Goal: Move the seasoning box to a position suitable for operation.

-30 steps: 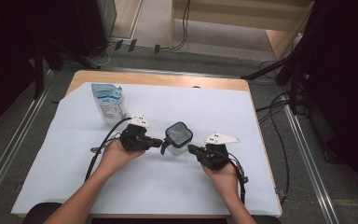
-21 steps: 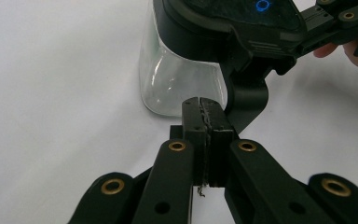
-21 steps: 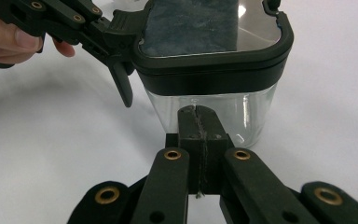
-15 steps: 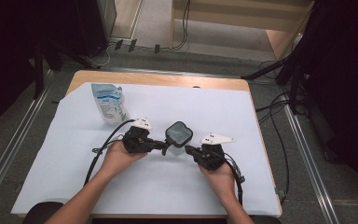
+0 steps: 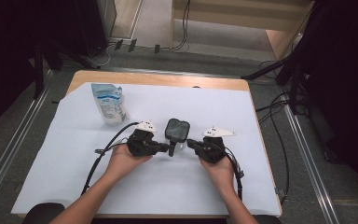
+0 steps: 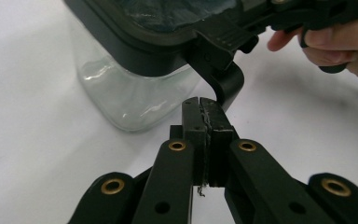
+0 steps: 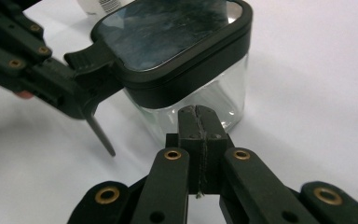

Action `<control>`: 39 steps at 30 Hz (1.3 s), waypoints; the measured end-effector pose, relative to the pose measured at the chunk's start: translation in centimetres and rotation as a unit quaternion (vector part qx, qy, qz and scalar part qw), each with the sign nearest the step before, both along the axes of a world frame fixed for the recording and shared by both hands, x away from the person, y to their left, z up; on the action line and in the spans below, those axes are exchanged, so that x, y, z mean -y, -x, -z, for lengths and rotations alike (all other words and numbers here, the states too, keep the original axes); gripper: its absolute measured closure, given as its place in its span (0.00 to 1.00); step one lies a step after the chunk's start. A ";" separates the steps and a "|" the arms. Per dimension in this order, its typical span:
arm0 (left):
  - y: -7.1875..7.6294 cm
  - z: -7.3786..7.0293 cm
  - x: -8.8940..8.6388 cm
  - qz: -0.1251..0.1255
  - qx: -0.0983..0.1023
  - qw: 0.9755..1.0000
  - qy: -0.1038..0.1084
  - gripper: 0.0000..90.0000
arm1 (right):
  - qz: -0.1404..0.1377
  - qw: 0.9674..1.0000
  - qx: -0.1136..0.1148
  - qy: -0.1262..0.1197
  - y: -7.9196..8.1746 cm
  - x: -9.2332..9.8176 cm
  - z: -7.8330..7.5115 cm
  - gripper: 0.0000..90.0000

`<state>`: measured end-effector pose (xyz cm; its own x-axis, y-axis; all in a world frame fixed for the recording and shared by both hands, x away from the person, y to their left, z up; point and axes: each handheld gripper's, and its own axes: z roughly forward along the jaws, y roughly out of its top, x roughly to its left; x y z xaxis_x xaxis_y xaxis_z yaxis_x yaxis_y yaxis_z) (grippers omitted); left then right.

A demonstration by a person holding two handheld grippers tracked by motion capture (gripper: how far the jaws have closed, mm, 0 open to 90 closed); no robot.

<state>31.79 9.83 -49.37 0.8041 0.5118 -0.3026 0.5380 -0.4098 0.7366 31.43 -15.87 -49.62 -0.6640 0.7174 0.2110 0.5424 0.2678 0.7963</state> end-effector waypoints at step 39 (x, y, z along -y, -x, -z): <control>-1.0 -1.8 -4.0 -0.006 0.011 1.000 0.001 0.75 | -0.036 0.999 0.013 -0.011 2.7 -0.7 -1.9 1.00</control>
